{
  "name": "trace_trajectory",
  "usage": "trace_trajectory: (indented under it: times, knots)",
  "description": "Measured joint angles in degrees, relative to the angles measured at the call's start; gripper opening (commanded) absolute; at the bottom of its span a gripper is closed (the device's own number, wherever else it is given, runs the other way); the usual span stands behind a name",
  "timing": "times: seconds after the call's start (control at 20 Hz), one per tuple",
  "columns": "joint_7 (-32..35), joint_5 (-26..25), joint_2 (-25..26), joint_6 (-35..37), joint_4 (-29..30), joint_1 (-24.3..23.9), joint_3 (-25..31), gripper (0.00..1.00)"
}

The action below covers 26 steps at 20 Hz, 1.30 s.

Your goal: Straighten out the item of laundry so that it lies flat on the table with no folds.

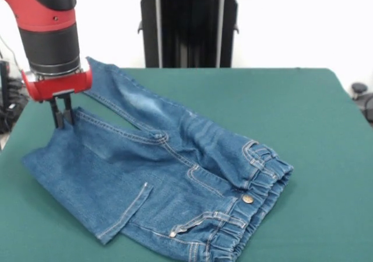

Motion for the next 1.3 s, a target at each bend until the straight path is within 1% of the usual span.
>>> trace_trajectory:
  times: [0.35, 0.85, 0.9, 1.15, 1.3]
  knots:
    - [0.00, -0.01, -0.35, 4.96, 0.65, 0.07, -0.10, 0.00]
    - [0.00, 0.00, -1.96, 8.04, 2.76, -0.14, -0.12, 0.00]
    - [0.00, -0.04, -2.28, 8.12, 3.17, -0.18, -0.12, 1.00]
    - [0.00, -0.46, -2.72, 8.13, 3.60, -0.63, -0.03, 1.00]
    - [0.00, -1.34, -2.74, 7.99, 3.72, -2.15, 0.14, 1.00]
